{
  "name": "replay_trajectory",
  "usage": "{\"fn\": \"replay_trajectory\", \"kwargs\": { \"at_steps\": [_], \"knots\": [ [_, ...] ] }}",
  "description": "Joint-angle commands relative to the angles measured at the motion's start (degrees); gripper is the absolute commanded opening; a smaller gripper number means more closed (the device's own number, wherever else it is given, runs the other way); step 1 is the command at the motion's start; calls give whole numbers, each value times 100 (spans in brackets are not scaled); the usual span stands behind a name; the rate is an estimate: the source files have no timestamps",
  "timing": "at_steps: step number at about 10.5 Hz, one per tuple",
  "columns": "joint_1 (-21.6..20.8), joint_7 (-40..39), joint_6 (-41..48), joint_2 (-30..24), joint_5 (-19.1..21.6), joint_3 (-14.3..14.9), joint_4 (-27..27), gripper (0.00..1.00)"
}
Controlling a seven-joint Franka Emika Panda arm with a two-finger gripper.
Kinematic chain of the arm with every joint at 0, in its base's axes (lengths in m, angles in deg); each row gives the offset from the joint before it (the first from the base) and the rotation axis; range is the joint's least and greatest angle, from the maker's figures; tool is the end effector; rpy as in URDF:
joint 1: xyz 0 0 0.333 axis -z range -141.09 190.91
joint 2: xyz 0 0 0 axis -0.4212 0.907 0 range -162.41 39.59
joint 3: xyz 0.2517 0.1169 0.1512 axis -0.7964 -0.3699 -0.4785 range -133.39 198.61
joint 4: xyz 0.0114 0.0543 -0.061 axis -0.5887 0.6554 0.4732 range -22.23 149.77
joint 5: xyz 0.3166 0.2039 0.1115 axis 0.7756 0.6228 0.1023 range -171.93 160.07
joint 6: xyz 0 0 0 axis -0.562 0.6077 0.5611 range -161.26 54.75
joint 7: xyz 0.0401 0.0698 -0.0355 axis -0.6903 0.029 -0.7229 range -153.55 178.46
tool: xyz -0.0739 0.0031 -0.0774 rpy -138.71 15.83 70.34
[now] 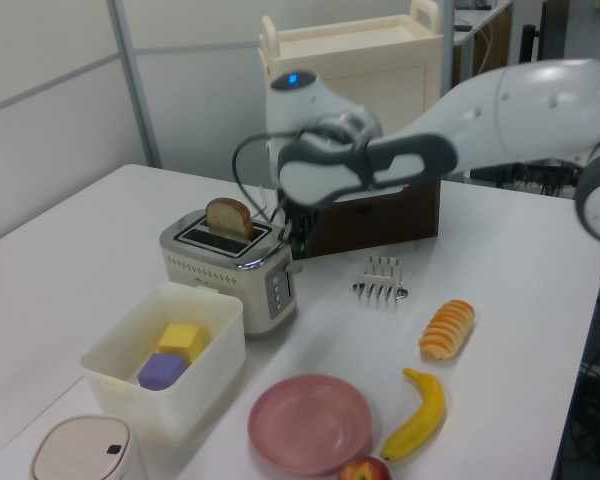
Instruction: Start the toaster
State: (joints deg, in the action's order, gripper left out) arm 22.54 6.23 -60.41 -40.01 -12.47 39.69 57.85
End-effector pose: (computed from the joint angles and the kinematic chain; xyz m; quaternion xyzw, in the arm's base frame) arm 0.6851 -0.0509 0.4839 0.9934 0.0383 0.0691 0.0827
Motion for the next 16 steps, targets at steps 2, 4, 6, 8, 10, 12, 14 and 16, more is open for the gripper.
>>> {"fn": "replay_trajectory", "kwargs": {
  "at_steps": [2, 4, 6, 8, 10, 12, 14, 16],
  "knots": [
    [-193, -54, 1499, -716, 12, -67, 267, 16],
    [-325, -2, 1939, -874, 65, -67, 311, 99],
    [-343, -2, 2038, -971, 188, -67, 311, 100],
    [-186, -2, 1994, -1023, 564, -58, 303, 100],
    [-106, -2, 1994, -1085, 689, -58, 285, 100],
    [-97, 112, 1994, -1173, 716, -58, 329, 100],
    [-114, 384, 1985, -1164, 716, -58, 320, 100],
    [-132, 394, 1994, -1164, 707, -58, 320, 100]
  ]
}}
